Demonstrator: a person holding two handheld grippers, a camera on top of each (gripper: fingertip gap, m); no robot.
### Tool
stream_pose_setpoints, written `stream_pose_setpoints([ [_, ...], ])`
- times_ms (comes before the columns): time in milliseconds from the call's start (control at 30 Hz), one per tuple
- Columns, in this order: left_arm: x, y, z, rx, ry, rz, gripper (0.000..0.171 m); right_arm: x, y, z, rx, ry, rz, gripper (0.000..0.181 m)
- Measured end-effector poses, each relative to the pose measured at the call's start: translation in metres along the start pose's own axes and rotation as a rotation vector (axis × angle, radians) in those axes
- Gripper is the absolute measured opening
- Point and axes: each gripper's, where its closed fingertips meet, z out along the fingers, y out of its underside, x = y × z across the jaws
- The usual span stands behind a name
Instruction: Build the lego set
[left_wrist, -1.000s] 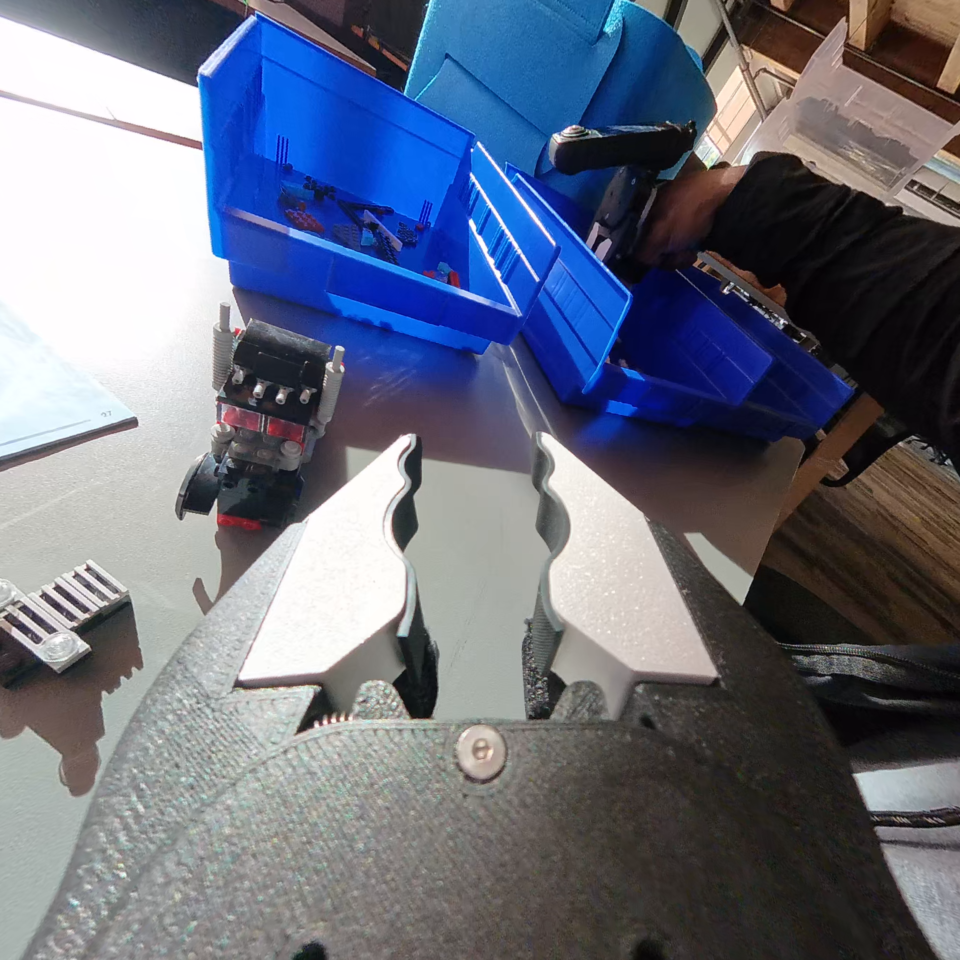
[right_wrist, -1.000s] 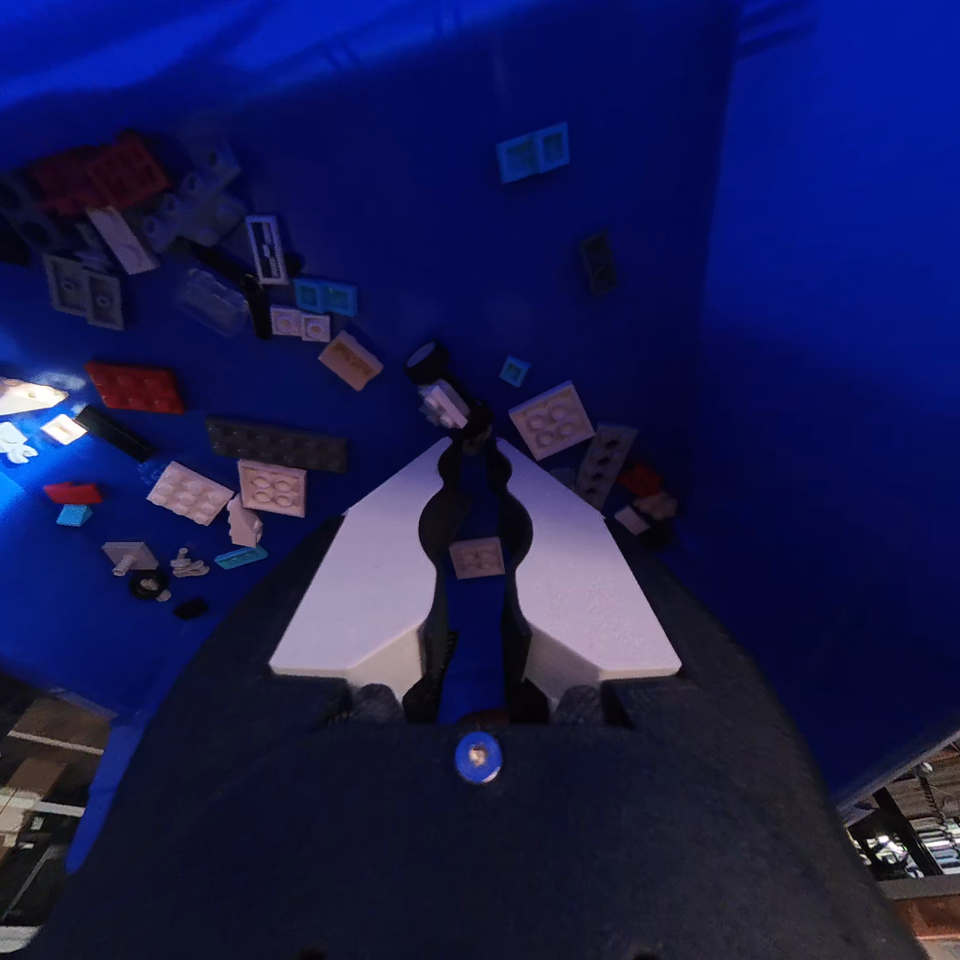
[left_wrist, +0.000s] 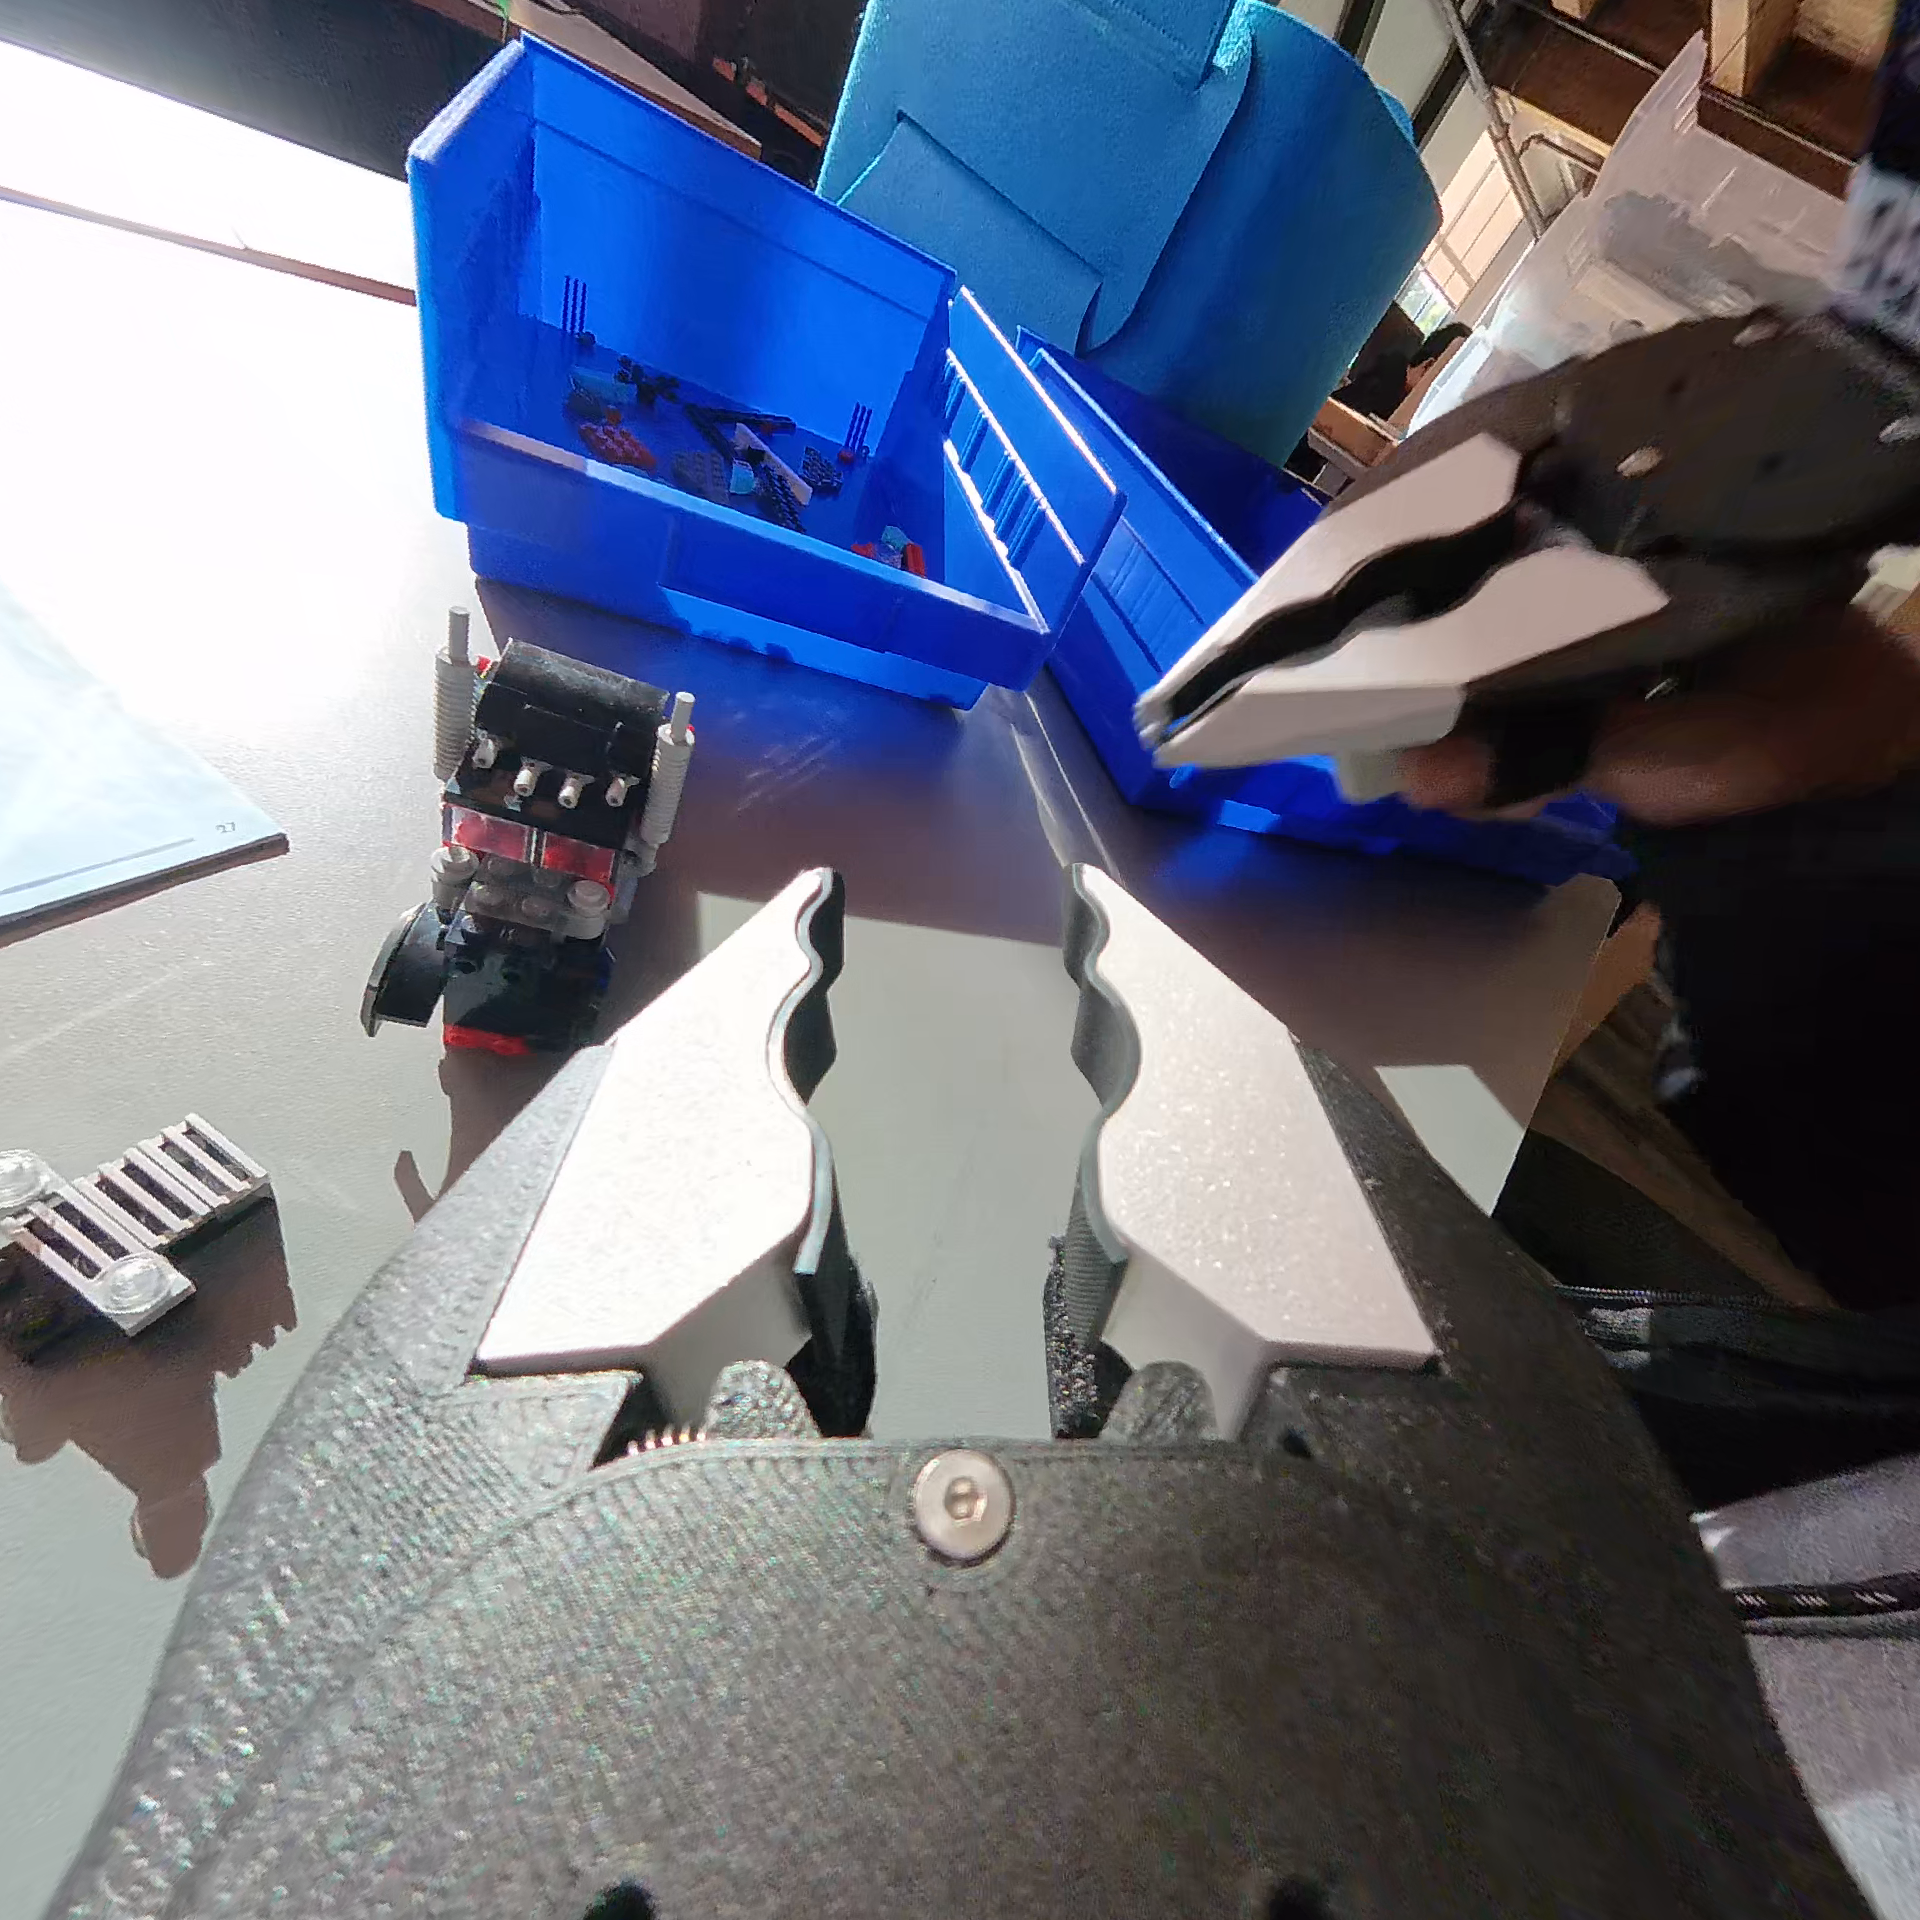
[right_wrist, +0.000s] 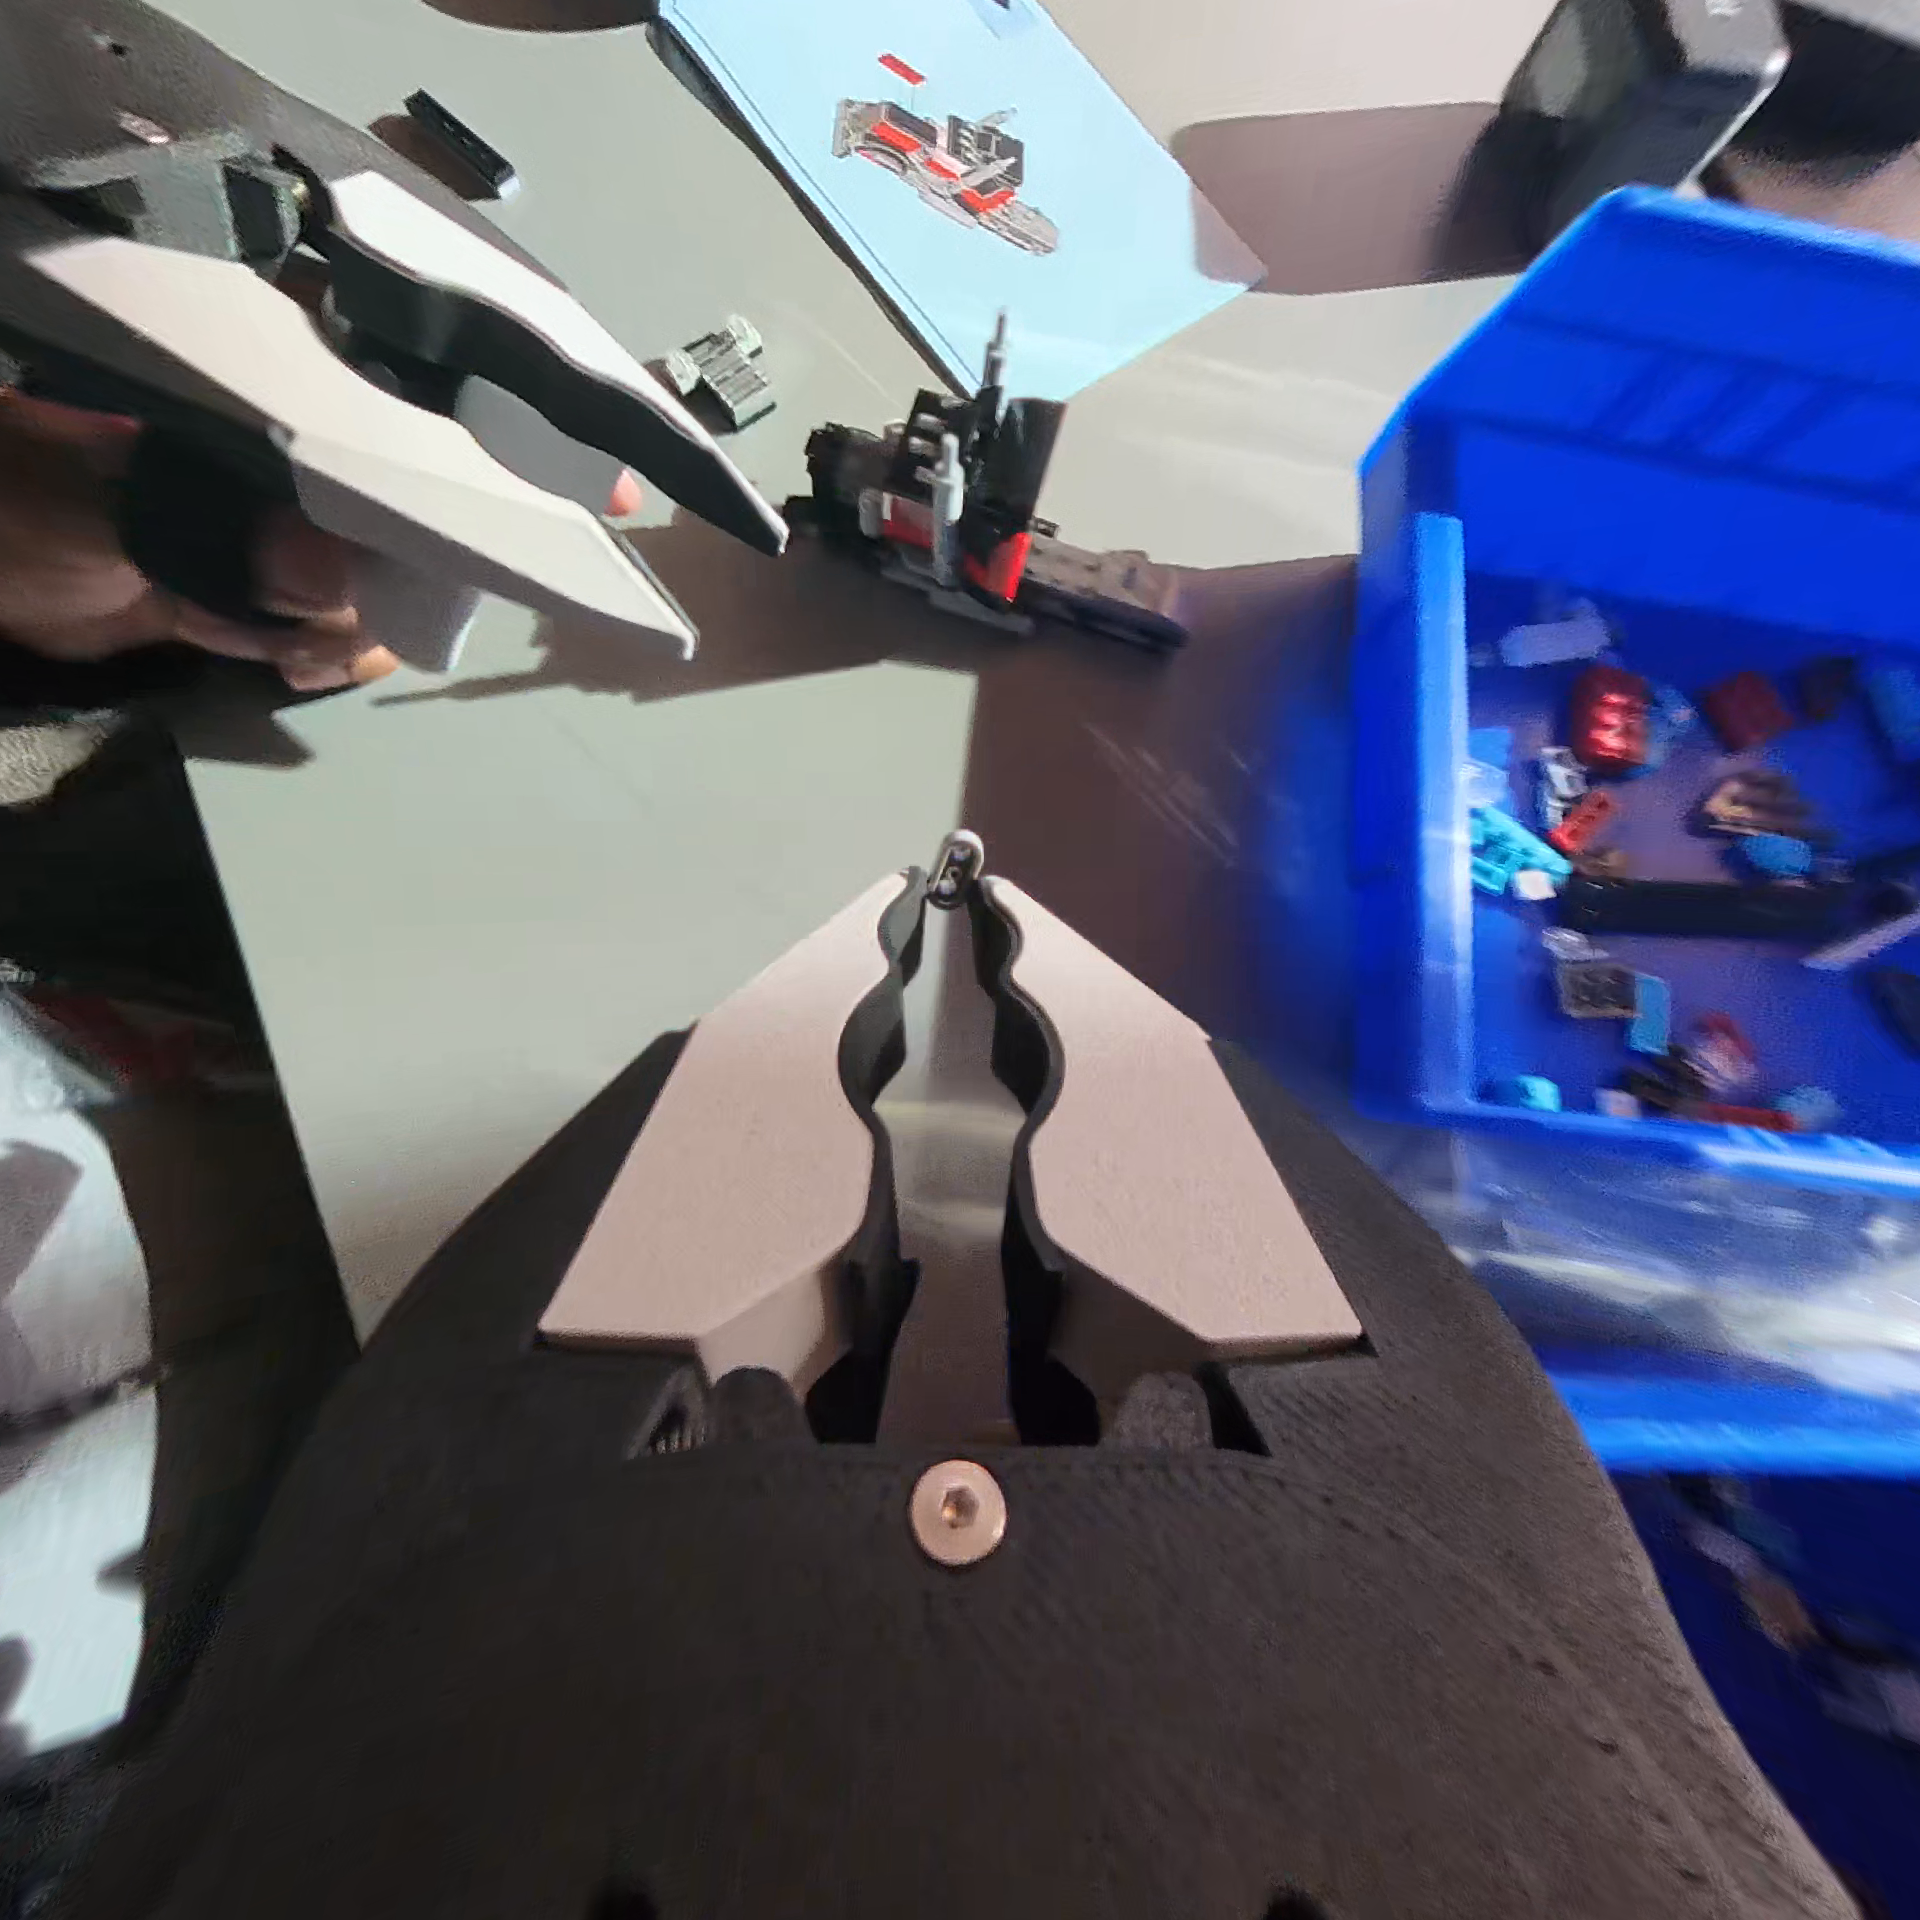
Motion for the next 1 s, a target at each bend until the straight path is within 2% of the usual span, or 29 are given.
stream_pose_setpoints([
  [133,0.0,-0.001,-0.001,0.006,0.001,-0.001,0.042,-0.011,0.008,0.043,-0.013,-0.015,0.036,0.01],
  [233,0.0,-0.001,-0.001,0.007,0.006,-0.007,0.042,-0.015,0.015,0.061,-0.024,-0.029,0.061,0.01],
  [600,-0.003,-0.004,-0.004,0.034,-0.018,-0.008,0.042,-0.043,0.004,0.087,-0.017,-0.098,0.044,0.01],
  [1000,-0.006,-0.01,-0.01,0.083,-0.034,-0.018,0.042,-0.051,0.001,0.106,-0.024,-0.112,0.042,0.01],
])
